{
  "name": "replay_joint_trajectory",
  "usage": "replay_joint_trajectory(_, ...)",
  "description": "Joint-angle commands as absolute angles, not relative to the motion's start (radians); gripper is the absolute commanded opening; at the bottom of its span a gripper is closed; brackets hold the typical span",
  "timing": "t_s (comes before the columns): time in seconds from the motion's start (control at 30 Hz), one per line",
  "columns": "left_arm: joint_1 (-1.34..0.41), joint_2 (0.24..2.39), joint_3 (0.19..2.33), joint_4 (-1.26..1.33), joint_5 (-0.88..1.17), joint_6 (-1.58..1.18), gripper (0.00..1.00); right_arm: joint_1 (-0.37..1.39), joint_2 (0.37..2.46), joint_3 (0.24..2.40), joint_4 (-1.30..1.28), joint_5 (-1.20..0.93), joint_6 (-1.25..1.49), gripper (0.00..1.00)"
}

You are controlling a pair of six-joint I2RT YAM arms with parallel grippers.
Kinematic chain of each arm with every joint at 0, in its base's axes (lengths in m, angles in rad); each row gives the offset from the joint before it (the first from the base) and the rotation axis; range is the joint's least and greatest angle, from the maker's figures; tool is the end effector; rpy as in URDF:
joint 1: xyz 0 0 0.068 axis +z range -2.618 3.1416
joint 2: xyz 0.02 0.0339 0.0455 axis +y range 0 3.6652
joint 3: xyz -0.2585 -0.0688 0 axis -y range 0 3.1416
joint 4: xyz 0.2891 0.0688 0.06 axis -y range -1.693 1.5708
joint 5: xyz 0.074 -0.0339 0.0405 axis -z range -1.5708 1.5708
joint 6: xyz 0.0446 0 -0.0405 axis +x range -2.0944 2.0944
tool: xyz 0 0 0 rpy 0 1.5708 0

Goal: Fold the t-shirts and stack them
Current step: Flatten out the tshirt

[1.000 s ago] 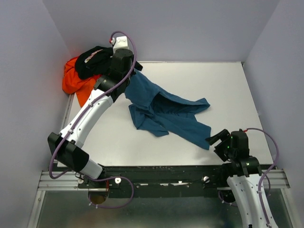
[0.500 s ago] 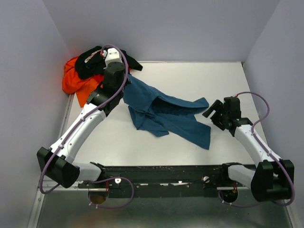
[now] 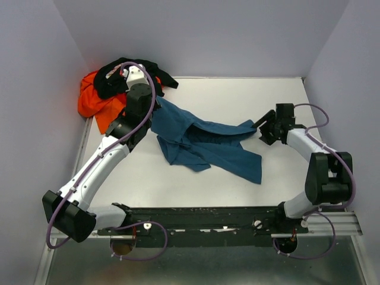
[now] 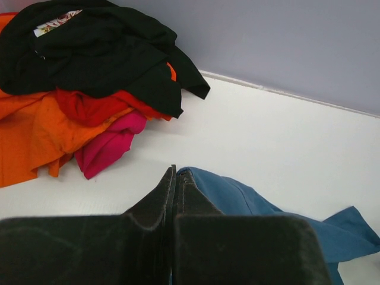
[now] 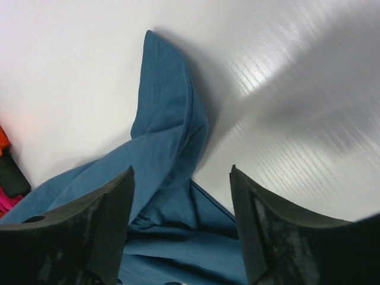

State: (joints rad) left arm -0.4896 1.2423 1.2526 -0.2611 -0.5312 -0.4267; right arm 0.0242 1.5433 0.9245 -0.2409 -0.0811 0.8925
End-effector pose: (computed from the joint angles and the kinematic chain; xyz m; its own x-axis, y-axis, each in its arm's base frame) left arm 0.3054 -0.1371 0.3932 -0.1880 -0.3042 -0.9339 -0.1158 0.9511 -0.2865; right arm 0.3603 0.0123 0.1633 -0.5352 0.7634 -0.3617 0.5415 0.6387 0.5467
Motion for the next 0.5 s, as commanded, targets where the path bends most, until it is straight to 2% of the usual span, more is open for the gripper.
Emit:
replay_joint_trajectory(0.0, -0.483, 1.230, 1.250, -0.218, -0.554, -0.428, 0.00, 0.020, 1.644, 1.020, -0.198, -0.158, 0.951, 0.68)
replay_joint_trajectory(0.13, -0.480, 1.233, 1.256, -0.216, -0.554, -0.425, 0.00, 0.020, 1.693, 1.037, -0.202, -0.137, 0.976, 0.56)
replay_joint_trajectory(0.27, -0.480, 1.246, 1.267, -0.207, -0.554, -0.425, 0.00, 0.020, 1.729, 1.055, -0.210, -0.127, 0.983, 0.24)
replay_joint_trajectory(0.3, -0.480, 1.253, 1.272, -0.210, -0.555, -0.423, 0.00, 0.017, 1.739, 1.066, -0.212, -0.129, 0.980, 0.19)
replay_joint_trajectory(0.33, -0.480, 1.262, 1.282, -0.213, -0.558, -0.423, 0.00, 0.017, 1.747, 1.080, -0.219, -0.129, 0.980, 0.19)
replay_joint_trajectory(0.4, -0.476, 1.281, 1.301, -0.221, -0.560, -0.422, 0.00, 0.017, 1.753, 1.103, -0.233, -0.126, 0.977, 0.03)
replay_joint_trajectory(0.47, -0.471, 1.295, 1.318, -0.221, -0.560, -0.420, 0.00, 0.012, 1.749, 1.135, -0.235, -0.130, 0.968, 0.01)
